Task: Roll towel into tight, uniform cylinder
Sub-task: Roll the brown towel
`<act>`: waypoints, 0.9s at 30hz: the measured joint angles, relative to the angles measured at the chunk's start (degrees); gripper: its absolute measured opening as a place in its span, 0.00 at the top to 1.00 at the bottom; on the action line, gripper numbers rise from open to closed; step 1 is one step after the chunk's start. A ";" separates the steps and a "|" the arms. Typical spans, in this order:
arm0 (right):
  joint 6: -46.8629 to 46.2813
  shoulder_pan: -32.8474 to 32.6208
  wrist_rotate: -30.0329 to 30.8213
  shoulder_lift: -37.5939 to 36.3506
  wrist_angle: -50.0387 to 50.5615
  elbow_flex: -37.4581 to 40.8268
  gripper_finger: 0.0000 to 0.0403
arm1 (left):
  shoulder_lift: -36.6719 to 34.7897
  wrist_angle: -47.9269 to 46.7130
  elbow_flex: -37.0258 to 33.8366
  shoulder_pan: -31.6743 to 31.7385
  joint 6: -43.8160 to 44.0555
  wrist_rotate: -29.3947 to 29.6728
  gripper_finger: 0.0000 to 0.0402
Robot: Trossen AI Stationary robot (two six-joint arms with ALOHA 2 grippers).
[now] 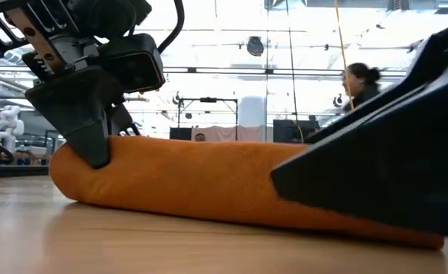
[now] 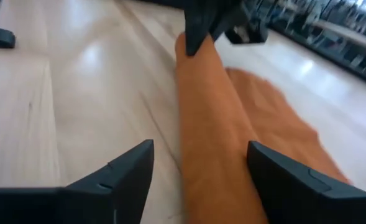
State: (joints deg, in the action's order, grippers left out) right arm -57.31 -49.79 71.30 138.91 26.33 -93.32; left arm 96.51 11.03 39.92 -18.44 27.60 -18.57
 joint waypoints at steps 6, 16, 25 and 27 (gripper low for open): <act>-5.00 0.99 -2.91 0.00 2.80 0.00 0.45 | 0.00 0.14 0.00 -0.02 -2.22 0.76 0.93; -22.61 1.30 -7.82 0.33 8.97 0.68 0.54 | 0.00 1.57 0.00 -0.61 -7.60 5.15 0.67; -27.37 1.34 -6.98 0.24 4.90 3.05 0.83 | -6.77 -17.27 -0.09 -2.87 -17.49 9.11 0.32; -27.41 1.35 -7.43 0.21 4.23 3.23 0.88 | -9.29 -18.87 -0.07 -3.69 -17.49 11.83 0.29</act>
State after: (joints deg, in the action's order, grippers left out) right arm -84.72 -48.44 63.87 139.12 30.56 -90.08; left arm 87.22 -7.85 39.86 -22.13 10.12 -6.74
